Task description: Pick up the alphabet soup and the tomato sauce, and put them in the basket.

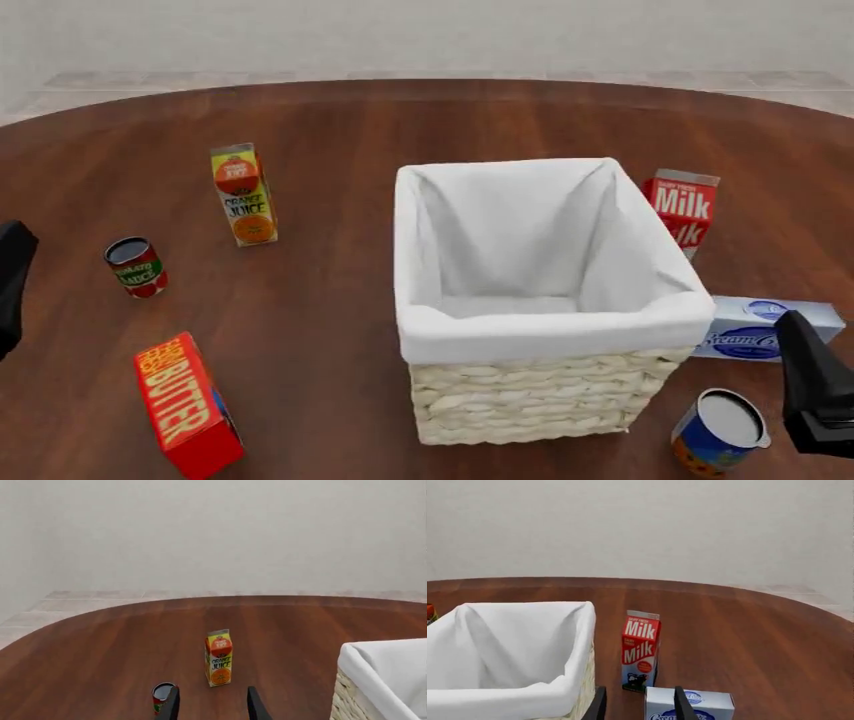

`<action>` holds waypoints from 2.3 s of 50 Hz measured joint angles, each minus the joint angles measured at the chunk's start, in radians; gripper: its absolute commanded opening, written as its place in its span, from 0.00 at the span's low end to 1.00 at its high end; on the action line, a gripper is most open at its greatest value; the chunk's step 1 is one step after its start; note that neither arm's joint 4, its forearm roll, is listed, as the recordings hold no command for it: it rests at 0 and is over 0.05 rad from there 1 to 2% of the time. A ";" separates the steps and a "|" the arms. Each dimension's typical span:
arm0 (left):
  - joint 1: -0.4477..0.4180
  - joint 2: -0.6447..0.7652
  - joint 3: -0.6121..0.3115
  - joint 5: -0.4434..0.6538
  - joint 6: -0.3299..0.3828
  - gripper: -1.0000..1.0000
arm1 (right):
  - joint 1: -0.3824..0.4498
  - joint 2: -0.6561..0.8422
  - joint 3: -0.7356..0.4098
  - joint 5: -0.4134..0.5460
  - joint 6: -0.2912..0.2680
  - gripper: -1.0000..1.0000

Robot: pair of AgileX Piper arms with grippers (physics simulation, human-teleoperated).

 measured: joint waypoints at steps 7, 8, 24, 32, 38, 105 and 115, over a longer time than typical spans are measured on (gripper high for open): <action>-0.013 0.057 -0.043 0.001 0.009 1.00 | 0.000 0.000 0.000 -0.001 -0.001 1.00; -0.015 0.066 -0.050 0.002 0.009 1.00 | 0.000 0.000 0.000 -0.001 -0.001 1.00; -0.018 0.187 -0.163 0.020 0.027 1.00 | 0.000 0.000 0.000 -0.002 -0.001 1.00; -0.011 0.249 -0.211 0.033 0.043 1.00 | 0.000 0.000 0.000 -0.002 -0.002 1.00; -0.005 0.306 -0.245 0.050 0.049 1.00 | 0.000 0.000 0.000 -0.002 -0.003 1.00; 0.218 0.775 -0.552 0.235 -0.016 1.00 | -0.004 0.008 0.000 -0.005 0.000 1.00; 0.254 0.839 -0.612 0.267 0.008 1.00 | -0.006 0.009 0.001 -0.007 0.000 1.00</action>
